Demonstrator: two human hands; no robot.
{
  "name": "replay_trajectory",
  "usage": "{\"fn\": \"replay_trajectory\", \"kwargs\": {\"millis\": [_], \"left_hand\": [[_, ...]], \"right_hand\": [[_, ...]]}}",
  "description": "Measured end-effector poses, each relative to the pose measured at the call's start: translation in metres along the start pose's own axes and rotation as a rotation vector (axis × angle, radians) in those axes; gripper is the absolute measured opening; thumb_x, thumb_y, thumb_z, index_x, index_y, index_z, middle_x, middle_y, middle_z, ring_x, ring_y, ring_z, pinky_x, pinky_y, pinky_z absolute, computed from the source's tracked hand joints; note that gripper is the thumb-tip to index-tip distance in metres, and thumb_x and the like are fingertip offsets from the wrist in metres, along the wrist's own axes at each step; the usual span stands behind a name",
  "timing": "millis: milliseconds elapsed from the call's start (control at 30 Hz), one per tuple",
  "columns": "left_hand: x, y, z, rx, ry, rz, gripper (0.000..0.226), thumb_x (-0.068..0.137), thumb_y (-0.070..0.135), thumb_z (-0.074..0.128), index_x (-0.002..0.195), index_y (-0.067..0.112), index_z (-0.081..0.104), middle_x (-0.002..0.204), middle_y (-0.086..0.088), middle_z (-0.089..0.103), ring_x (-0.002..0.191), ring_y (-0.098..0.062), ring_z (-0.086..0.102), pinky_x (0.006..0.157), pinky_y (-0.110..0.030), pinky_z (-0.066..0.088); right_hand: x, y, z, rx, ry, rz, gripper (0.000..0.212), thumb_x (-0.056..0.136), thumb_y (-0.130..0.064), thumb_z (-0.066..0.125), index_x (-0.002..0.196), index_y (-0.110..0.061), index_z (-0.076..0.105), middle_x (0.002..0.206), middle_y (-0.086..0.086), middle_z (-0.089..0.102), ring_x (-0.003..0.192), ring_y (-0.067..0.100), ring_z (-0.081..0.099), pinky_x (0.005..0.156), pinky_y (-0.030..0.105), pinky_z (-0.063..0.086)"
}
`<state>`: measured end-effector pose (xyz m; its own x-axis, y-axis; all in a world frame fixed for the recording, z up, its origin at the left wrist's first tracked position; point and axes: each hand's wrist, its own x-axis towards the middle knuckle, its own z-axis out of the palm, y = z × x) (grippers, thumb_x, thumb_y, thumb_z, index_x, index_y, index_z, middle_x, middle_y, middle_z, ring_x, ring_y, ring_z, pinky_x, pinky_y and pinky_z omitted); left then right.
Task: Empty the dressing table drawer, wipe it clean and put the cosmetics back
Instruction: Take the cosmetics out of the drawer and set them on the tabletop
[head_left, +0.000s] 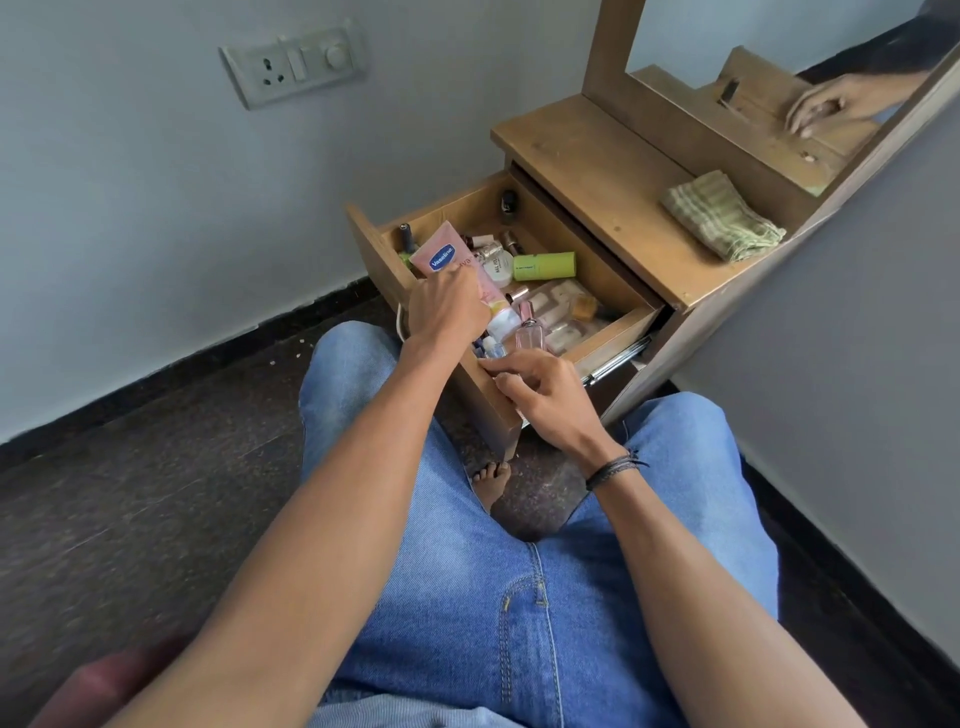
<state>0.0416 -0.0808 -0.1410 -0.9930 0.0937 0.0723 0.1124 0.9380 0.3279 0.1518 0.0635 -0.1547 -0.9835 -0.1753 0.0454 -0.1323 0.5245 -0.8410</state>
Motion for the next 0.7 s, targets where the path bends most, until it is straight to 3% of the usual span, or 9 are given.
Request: {"fn": "replay_trajectory", "kwargs": {"millis": [100, 200, 300, 433, 567, 700], "left_hand": [[0.0, -0.002, 0.001, 0.023, 0.007, 0.027, 0.027, 0.093, 0.027, 0.068, 0.115, 0.013, 0.064, 0.12, -0.008, 0.068, 0.111, -0.026, 0.064, 0.093, -0.043, 0.052], [-0.002, -0.002, 0.004, 0.056, 0.022, 0.051, 0.025, 0.092, 0.028, 0.069, 0.113, 0.016, 0.066, 0.119, -0.004, 0.068, 0.113, -0.024, 0.062, 0.098, -0.043, 0.045], [-0.005, 0.0, 0.005, 0.104, 0.031, 0.075, 0.022, 0.093, 0.026, 0.068, 0.113, 0.017, 0.066, 0.121, -0.004, 0.067, 0.117, -0.024, 0.059, 0.102, -0.044, 0.041], [-0.007, 0.002, 0.001, 0.116, 0.035, 0.088, 0.018, 0.094, 0.023, 0.065, 0.111, 0.017, 0.067, 0.12, -0.003, 0.067, 0.117, -0.024, 0.058, 0.1, -0.042, 0.038], [-0.012, 0.006, -0.001, 0.074, 0.027, 0.086, 0.015, 0.092, 0.019, 0.065, 0.107, 0.022, 0.068, 0.118, 0.0, 0.067, 0.114, -0.023, 0.058, 0.096, -0.042, 0.039], [-0.002, 0.016, -0.001, -0.11, 0.013, 0.156, 0.014, 0.095, 0.014, 0.06, 0.106, 0.019, 0.068, 0.12, -0.001, 0.064, 0.114, -0.022, 0.055, 0.089, -0.034, 0.043]], "right_hand": [[0.004, 0.003, 0.0, -0.006, 0.03, 0.005, 0.026, 0.095, -0.019, 0.059, 0.11, -0.024, 0.08, 0.094, -0.016, 0.071, 0.07, 0.003, 0.057, 0.062, 0.027, 0.044], [0.008, 0.003, 0.004, -0.048, 0.06, 0.001, 0.026, 0.094, -0.023, 0.058, 0.107, -0.024, 0.08, 0.096, -0.012, 0.074, 0.08, 0.009, 0.064, 0.07, 0.033, 0.051], [0.011, 0.003, 0.009, -0.098, 0.083, -0.011, 0.029, 0.094, -0.027, 0.055, 0.108, -0.026, 0.08, 0.101, -0.009, 0.075, 0.086, 0.01, 0.062, 0.076, 0.033, 0.049], [0.013, 0.003, 0.011, -0.104, 0.123, -0.019, 0.028, 0.095, -0.024, 0.056, 0.109, -0.026, 0.079, 0.101, -0.008, 0.074, 0.092, 0.013, 0.064, 0.083, 0.036, 0.052], [0.011, 0.0, 0.007, -0.148, 0.226, -0.072, 0.024, 0.094, -0.013, 0.059, 0.103, -0.018, 0.08, 0.096, -0.001, 0.076, 0.086, 0.016, 0.064, 0.081, 0.036, 0.051], [0.013, 0.017, 0.002, -0.312, 0.374, -0.021, 0.023, 0.091, -0.016, 0.057, 0.096, -0.018, 0.08, 0.088, -0.003, 0.075, 0.081, 0.017, 0.055, 0.087, 0.041, 0.046]]}}
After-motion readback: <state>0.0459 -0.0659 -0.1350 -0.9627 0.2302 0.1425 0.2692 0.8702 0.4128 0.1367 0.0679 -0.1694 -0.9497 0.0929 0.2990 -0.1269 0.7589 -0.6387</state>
